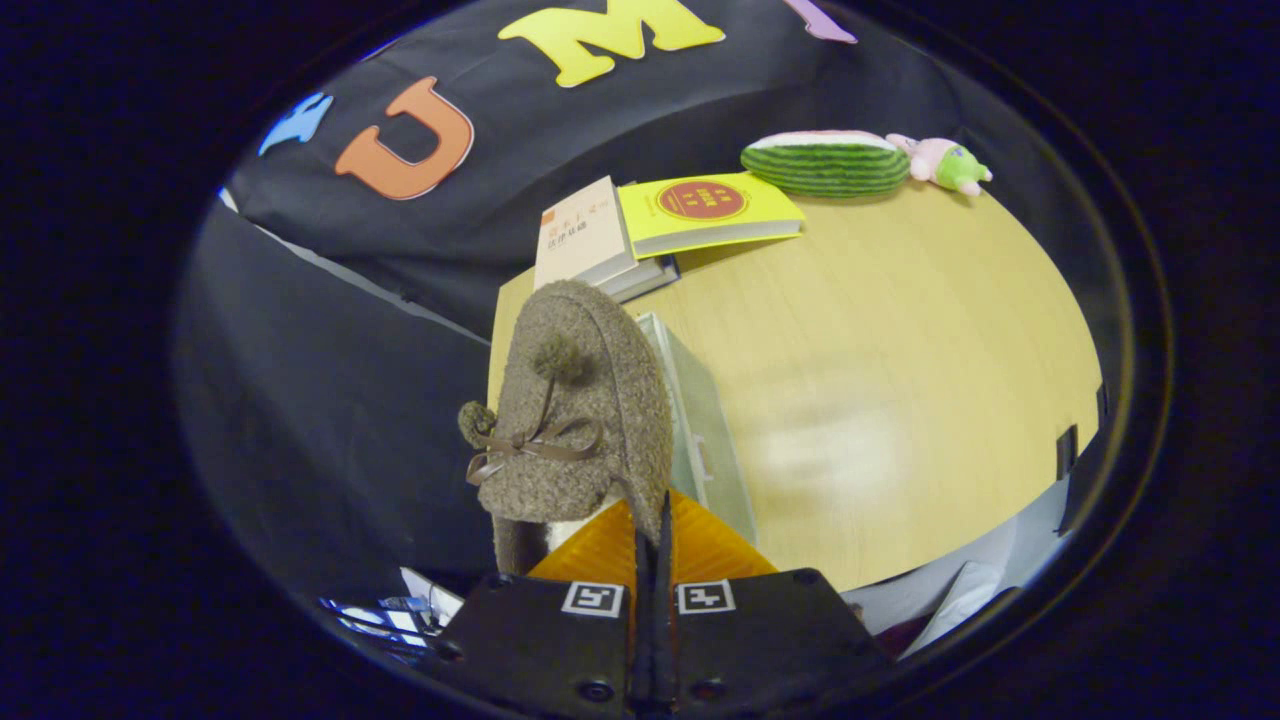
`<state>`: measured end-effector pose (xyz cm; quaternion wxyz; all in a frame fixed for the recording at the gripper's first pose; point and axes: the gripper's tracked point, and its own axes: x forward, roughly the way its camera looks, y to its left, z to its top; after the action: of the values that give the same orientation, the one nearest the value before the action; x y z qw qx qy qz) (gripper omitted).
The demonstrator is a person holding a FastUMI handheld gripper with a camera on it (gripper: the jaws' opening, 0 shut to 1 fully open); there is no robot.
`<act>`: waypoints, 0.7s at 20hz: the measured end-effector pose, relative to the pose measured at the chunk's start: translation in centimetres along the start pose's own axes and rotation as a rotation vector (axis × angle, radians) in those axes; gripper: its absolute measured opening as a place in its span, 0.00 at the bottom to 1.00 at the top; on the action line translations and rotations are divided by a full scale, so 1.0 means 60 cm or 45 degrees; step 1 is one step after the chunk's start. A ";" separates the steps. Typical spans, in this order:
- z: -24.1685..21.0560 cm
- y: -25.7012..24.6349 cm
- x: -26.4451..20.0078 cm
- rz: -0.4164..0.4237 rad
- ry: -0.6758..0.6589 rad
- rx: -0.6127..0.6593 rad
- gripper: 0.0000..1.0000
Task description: Open the storage box then place both shoes into the box .Put the left shoe in first, then the right shoe, with the right side of both shoes facing outward in a uniform manner.
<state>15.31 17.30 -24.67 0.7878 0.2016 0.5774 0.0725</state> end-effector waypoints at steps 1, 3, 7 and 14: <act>-0.004 0.000 0.014 -0.016 0.000 -0.005 0.06; -0.008 -0.004 0.033 -0.044 -0.004 -0.015 0.06; -0.004 -0.017 0.056 -0.103 -0.044 -0.065 0.07; 0.016 0.010 0.028 0.012 -0.124 -0.089 0.24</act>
<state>16.84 18.19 -25.64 0.8212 0.1800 0.5345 0.0863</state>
